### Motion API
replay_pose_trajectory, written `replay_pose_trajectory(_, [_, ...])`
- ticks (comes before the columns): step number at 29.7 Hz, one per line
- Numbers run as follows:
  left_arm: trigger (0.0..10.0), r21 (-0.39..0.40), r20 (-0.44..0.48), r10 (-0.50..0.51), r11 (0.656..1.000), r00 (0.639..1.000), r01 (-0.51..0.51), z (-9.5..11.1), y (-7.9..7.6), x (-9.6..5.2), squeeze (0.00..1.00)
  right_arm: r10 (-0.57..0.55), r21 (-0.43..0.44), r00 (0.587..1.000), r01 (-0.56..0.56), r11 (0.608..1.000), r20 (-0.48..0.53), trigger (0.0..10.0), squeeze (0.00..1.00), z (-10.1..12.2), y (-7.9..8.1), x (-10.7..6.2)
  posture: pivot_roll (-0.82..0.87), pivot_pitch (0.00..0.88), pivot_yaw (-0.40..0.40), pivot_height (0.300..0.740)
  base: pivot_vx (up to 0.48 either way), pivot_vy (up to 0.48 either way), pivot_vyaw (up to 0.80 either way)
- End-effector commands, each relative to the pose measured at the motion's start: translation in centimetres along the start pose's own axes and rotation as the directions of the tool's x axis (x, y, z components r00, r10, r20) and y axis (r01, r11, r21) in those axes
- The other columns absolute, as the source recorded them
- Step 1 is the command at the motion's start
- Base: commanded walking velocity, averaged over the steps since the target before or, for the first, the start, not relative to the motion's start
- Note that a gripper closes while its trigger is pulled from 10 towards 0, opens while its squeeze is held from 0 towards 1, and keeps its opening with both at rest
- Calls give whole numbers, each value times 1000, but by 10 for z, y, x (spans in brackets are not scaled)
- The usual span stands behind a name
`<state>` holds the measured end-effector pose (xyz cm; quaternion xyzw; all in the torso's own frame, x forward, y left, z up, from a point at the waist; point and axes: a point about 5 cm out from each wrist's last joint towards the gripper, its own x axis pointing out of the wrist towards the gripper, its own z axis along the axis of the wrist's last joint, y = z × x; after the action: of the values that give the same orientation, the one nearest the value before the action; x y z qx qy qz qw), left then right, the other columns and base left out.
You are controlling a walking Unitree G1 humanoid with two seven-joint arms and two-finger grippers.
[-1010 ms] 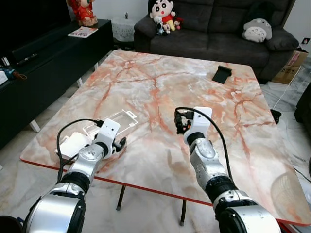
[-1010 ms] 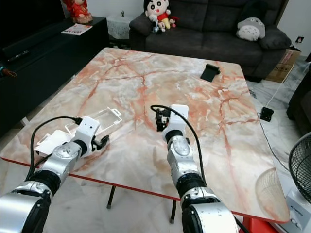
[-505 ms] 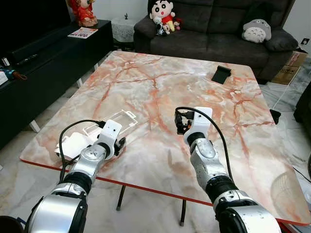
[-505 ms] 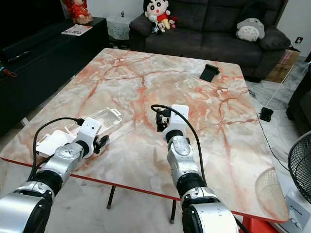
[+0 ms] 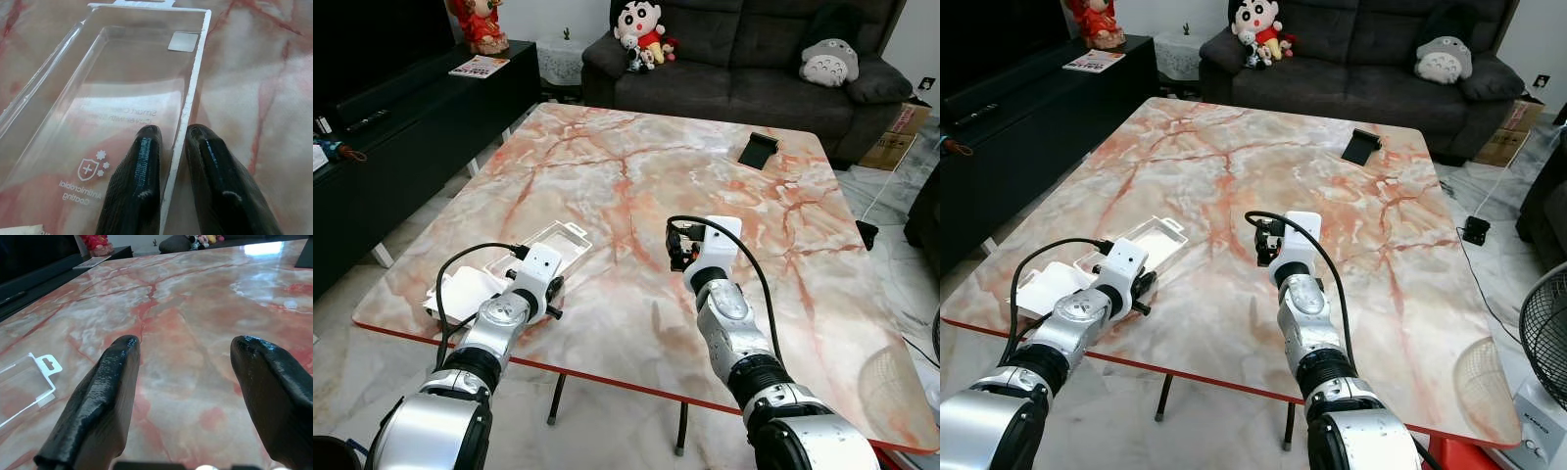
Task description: Picking trash to rubbish bin
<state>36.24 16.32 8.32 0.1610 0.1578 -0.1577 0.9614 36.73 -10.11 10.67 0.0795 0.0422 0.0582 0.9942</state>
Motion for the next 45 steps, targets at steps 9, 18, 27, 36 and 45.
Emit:
replay_pose_trajectory(9, [0,-39,-29,5,999,1000,-6,-8,-4,0,0,-5,-1,1000,5,1000,-12,10000,0,-2,0,-1,-31,0,-54,740,0,0,0])
replay_pose_trajectory(18, [0,-46,180,134,991,974,-127,26,4,1,0,-17,-5,1000,17,1000,-5,10000,0,-2,-2,-1,-31,0,-57,740,0,0,0])
replay_pose_trajectory(27, [10000,-130,510,257,966,821,-222,69,-3,-12,0,-16,25,997,14,1000,70,10000,0,7,-4,-2,-28,0,-59,740,0,0,0])
replay_pose_trajectory(36, [10000,-138,554,296,955,778,-264,69,-13,-18,0,4,20,996,-6,1000,92,10000,0,9,1,-2,-22,0,-57,740,0,0,0])
replay_pose_trajectory(45, [10000,-139,573,313,948,758,-286,72,-12,-20,0,21,37,991,-26,999,129,10000,0,13,4,-3,-23,0,-56,740,0,0,0])
